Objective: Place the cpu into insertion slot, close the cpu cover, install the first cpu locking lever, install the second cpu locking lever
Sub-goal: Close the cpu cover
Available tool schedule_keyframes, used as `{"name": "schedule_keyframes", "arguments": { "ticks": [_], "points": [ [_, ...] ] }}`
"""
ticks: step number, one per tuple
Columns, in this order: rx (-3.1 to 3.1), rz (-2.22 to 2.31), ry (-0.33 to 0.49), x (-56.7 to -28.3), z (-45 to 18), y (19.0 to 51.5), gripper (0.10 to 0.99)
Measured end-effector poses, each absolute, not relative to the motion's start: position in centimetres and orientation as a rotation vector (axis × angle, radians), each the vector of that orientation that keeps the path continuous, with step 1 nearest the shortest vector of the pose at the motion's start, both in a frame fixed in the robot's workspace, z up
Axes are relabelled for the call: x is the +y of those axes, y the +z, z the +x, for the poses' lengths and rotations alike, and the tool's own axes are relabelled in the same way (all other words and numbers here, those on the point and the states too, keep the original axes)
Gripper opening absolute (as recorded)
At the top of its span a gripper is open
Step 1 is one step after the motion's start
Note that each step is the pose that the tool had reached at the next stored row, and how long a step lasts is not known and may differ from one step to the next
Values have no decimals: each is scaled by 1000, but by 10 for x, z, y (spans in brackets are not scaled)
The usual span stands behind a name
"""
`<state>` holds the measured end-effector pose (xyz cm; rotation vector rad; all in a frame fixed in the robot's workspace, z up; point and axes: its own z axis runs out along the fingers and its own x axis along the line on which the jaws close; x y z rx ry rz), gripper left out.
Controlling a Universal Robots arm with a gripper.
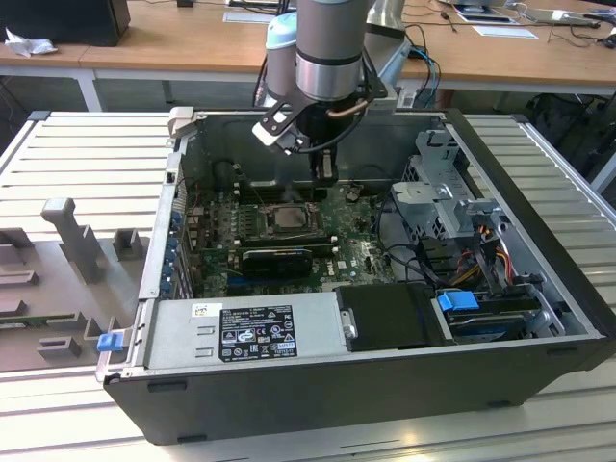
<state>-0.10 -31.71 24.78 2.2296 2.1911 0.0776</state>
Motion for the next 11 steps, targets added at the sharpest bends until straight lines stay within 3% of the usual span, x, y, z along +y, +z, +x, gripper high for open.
{"name": "schedule_keyframes", "arguments": {
  "ticks": [11],
  "points": [
    [2211,2212,79,-317,-25,229,106]
  ]
}}
